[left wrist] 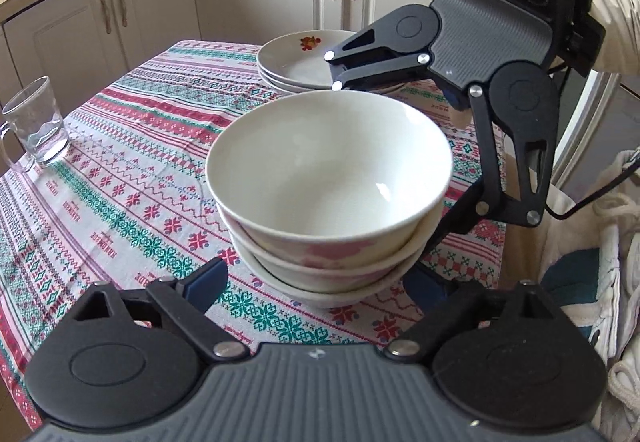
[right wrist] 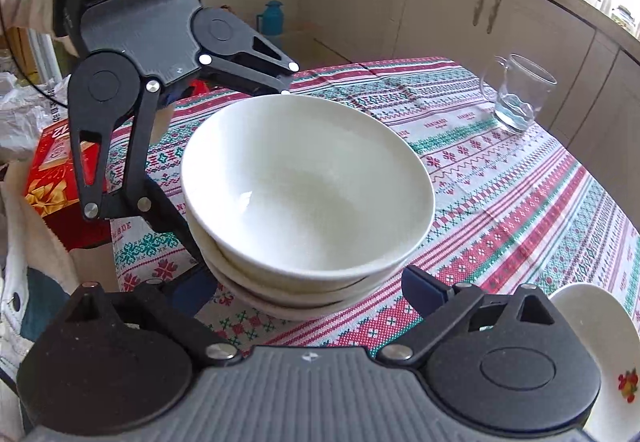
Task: Organize plates and bowls
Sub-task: 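Close the left gripper on the bowl stack while the right gripper closes on its other side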
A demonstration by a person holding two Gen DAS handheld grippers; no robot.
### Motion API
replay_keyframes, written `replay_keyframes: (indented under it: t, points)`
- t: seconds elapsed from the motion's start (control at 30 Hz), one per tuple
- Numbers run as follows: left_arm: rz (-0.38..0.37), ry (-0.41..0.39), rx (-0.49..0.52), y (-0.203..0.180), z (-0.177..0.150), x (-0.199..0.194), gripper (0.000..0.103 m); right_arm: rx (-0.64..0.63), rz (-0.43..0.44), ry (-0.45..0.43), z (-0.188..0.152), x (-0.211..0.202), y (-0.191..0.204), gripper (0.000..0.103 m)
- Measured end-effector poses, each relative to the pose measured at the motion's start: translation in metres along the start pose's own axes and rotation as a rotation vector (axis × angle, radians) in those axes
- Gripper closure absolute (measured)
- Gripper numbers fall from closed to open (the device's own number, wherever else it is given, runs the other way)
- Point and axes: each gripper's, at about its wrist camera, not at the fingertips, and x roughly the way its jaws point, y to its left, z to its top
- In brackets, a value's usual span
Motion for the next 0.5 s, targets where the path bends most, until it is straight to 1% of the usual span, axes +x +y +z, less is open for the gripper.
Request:
replay_keyframes:
  t: [0.23, 0.43, 0.5]
  points:
    - [-0.076, -0.009, 0.022, 0.012, 0.000, 0.006, 0.010, -0.004, 0.054, 0.015, 0.002, 0.005, -0.006, 0.009]
    - [-0.108, -0.025, 0.032, 0.017, -0.002, 0.009, 0.010, -0.011, 0.082, 0.027, 0.004, 0.006, -0.008, 0.011]
    - [-0.117, -0.033, 0.037, 0.018, -0.003, 0.009, 0.012, -0.014, 0.085, 0.033, 0.005, 0.006, -0.008, 0.012]
